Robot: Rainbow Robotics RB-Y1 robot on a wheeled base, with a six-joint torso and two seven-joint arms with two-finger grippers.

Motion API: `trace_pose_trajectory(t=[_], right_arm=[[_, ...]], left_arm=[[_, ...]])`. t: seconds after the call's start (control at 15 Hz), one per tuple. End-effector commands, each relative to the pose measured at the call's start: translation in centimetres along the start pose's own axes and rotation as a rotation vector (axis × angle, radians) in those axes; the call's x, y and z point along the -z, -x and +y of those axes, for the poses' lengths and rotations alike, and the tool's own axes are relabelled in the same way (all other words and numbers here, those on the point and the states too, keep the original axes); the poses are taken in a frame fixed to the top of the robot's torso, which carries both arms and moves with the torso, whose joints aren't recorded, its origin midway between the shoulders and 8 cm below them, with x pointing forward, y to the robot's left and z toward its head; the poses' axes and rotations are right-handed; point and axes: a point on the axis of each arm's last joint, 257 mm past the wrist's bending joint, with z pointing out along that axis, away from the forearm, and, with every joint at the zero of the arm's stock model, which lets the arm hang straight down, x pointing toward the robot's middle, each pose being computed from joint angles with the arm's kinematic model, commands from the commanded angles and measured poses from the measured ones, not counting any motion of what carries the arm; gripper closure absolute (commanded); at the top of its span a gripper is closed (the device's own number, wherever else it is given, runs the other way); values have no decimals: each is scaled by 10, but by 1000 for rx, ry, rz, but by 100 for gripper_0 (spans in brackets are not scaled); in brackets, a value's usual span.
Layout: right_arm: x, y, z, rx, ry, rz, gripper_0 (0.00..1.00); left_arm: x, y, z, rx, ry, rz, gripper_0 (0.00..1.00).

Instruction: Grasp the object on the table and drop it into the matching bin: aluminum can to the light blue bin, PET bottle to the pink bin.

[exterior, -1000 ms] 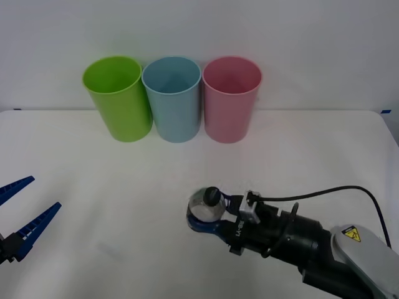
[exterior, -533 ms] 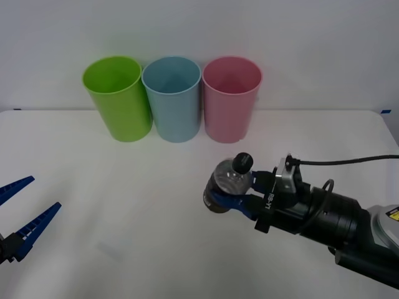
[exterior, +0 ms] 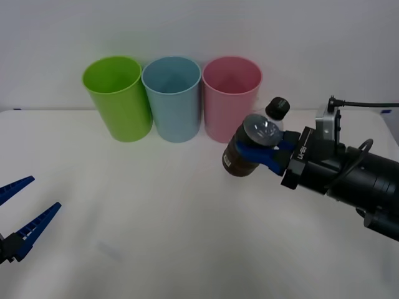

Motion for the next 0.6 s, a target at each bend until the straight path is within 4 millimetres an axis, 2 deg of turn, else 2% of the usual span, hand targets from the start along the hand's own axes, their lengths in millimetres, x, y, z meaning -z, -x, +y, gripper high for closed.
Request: trace_pose_trajectory(t=[0.07,0.27,0.33,0.47,0.6], right_arm=[[-1,22,-22,-27,-35,-17,100],[-4,43,-56,-29,-62,-35,100],[-5,48,-74,-27,-86,-35,100],[-8,57,-97,-22,-114,-37,100],[-17,64,-113,-19,-126,-39,100]], left_arm=[[0,0,0,0,0,0,0],[0,0,0,0,0,0,0],[0,0,0,0,0,0,0],[0,0,0,0,0,0,0],[0,0,0,0,0,0,0]])
